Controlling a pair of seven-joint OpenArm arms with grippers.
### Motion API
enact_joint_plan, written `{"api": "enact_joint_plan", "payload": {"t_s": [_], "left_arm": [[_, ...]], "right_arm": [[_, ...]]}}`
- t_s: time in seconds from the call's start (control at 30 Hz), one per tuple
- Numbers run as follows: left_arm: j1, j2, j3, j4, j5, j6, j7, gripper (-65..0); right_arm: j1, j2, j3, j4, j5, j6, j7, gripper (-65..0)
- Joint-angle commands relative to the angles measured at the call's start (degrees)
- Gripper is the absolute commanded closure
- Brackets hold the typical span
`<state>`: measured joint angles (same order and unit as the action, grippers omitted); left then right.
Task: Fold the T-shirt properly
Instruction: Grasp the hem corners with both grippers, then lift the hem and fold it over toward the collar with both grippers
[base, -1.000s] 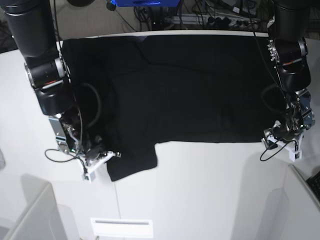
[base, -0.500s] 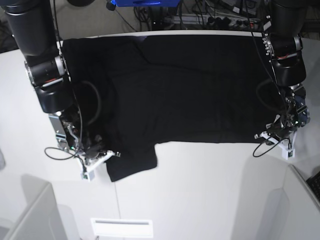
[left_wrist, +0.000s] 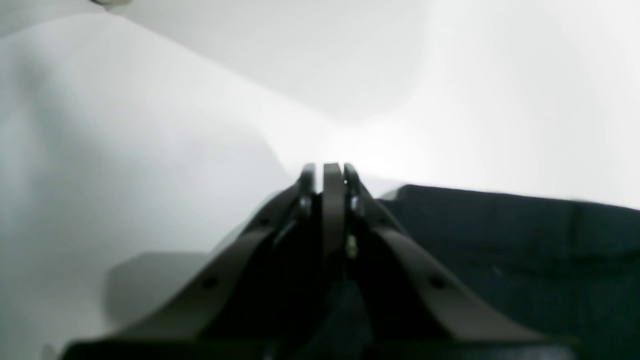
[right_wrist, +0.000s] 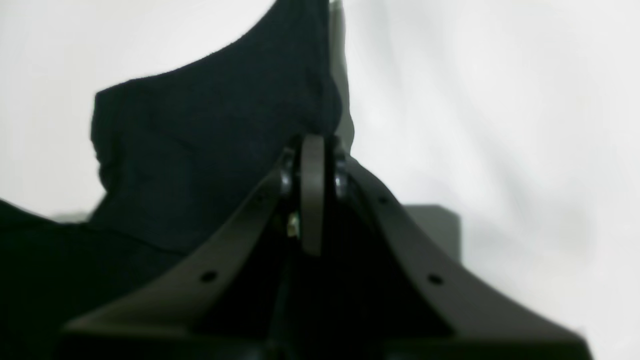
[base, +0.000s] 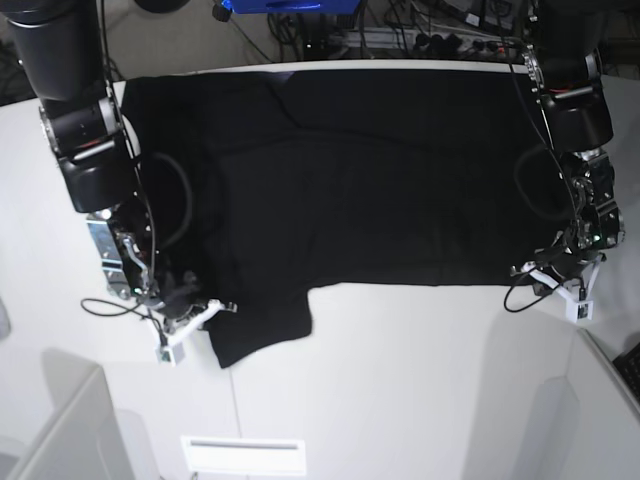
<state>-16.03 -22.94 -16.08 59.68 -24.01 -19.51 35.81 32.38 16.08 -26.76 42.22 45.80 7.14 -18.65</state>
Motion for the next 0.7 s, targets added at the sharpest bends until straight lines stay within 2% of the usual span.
{"api": "enact_joint_plan", "payload": {"t_s": [0.0,0.13,0.3,0.47,0.67], "left_arm": [[-0.5,-1.0,-0.3,1.6,-2.0,-0.1,-0.6,0.0],[1.4,-1.2,-0.3,3.5,-6.4,0.0,-0.5,0.0],[3.8,-1.2,-0.3,6.2,-6.6,0.0,-0.5,0.0],[6.2,-1.2,-0.3,10.2,-6.9,0.0,-0.5,0.0],[10.1,-1.2,-0.3,15.2,-6.8,0.2,-0.5,0.0]], "right_arm": [[1.6,0.8,0.3,0.8,0.2,0.2,1.2,0.0],[0.8,0.8,0.3,1.1,0.2,0.2,1.3,0.0],[-1.0,1.7,0.3,5.7,0.2,0.1,1.2,0.0],[-3.8,2.7,0.3,11.6,0.2,-5.3,1.2,0.0],[-7.0,4.5,0.4,17.7,0.2,-5.9,1.2,0.0]]}}
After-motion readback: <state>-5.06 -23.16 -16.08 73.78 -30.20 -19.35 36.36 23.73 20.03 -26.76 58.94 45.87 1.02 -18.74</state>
